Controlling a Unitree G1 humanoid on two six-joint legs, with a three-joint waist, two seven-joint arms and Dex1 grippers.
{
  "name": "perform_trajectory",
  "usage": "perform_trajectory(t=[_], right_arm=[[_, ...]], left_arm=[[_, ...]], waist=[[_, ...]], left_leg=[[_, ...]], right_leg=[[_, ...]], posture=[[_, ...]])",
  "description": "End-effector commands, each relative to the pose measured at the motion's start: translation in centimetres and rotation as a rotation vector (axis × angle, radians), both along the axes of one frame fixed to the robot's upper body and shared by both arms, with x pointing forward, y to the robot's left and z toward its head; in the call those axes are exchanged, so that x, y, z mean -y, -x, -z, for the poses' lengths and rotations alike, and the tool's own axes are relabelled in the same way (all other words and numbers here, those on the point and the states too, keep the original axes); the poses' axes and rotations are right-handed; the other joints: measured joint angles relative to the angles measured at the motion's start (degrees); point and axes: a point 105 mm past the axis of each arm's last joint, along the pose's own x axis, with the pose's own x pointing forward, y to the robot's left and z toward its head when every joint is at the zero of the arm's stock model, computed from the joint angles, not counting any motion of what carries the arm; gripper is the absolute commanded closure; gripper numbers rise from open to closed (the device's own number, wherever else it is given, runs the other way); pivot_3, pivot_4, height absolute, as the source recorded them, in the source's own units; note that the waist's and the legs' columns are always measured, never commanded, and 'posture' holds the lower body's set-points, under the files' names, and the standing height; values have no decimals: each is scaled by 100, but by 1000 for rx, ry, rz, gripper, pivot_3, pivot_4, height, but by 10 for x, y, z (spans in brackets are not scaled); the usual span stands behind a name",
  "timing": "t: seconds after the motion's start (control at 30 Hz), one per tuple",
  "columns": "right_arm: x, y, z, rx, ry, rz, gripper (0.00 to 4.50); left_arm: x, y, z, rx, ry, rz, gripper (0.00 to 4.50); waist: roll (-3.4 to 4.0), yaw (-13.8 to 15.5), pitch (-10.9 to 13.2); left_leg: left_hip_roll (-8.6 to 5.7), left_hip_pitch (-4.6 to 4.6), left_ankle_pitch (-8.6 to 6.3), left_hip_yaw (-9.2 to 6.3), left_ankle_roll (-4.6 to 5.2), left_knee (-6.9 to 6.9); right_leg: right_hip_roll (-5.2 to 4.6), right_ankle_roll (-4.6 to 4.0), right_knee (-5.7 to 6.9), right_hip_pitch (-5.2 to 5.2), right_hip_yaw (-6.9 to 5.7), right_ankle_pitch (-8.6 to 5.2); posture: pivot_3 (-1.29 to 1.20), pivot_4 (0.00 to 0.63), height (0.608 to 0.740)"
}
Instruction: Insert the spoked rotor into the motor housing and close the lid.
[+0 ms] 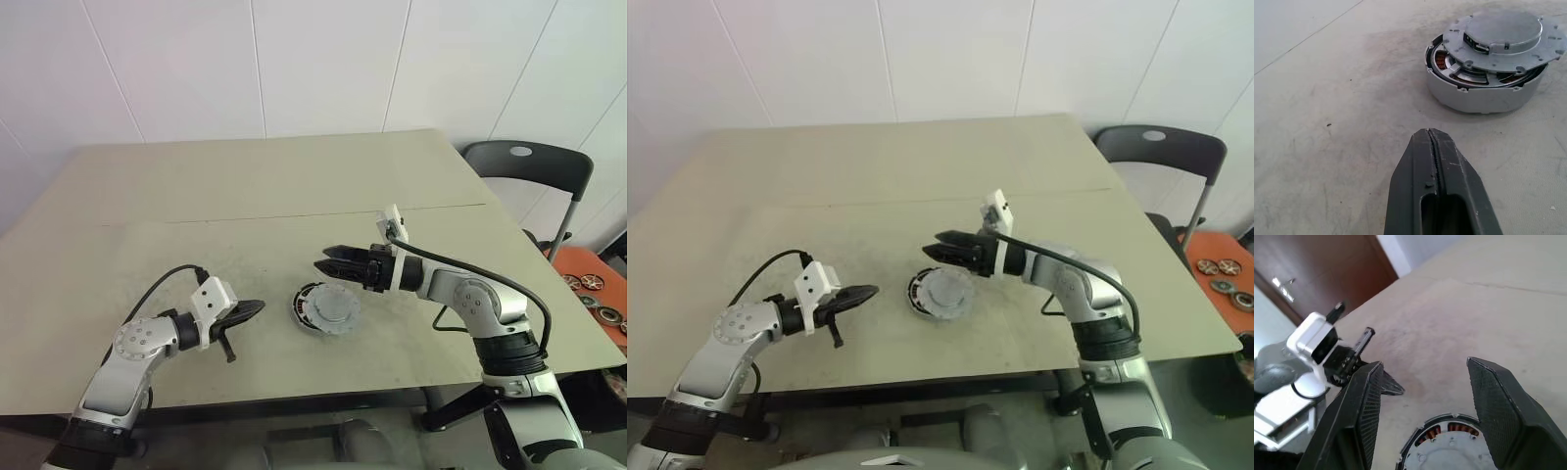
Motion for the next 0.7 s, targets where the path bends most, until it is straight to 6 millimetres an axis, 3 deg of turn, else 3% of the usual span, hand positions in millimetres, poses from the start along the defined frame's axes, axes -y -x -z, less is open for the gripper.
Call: perform_trajectory(t=[0.03,0.1,0.17,0.3,0.53,0.7], right_arm=[[6,-16,-7,44,19,99,1660],[9,-20,7,119,163,126,1660],[8,-14,12,166,223,79,1309],[10,2,23,267,373,-57,129],[9,29,26,239,344,-242,59],[7,22,42,253,434,-205,59]], left_arm=[[3,-4,-9,47,-1,19,4500],[4,-4,-11,46,15,25,4500],[6,-4,-15,46,46,30,4500],[7,-4,-23,39,116,20,4500],[8,-4,-20,25,147,9,4500],[9,-5,-20,31,141,6,4500]], waist=[[0,-8,0],[1,-6,0],[1,1,0],[0,7,0],[-1,2,-1],[-2,6,-1]], left_leg=[[0,0,0,0,0,-1],[0,-1,0,0,0,0],[-1,-3,0,0,0,0],[0,-3,0,0,0,-2],[0,2,0,0,0,3],[-1,11,0,0,0,6]], right_leg=[[0,1,0,0,0,1],[0,1,0,0,0,1],[0,1,-1,-1,0,0],[0,3,-1,-1,0,0],[0,4,3,3,0,-1],[0,3,3,11,0,-2]], posture=[[0,0,740],[0,0,740],[0,0,740],[0,0,740],[0,0,740],[0,0,740]])
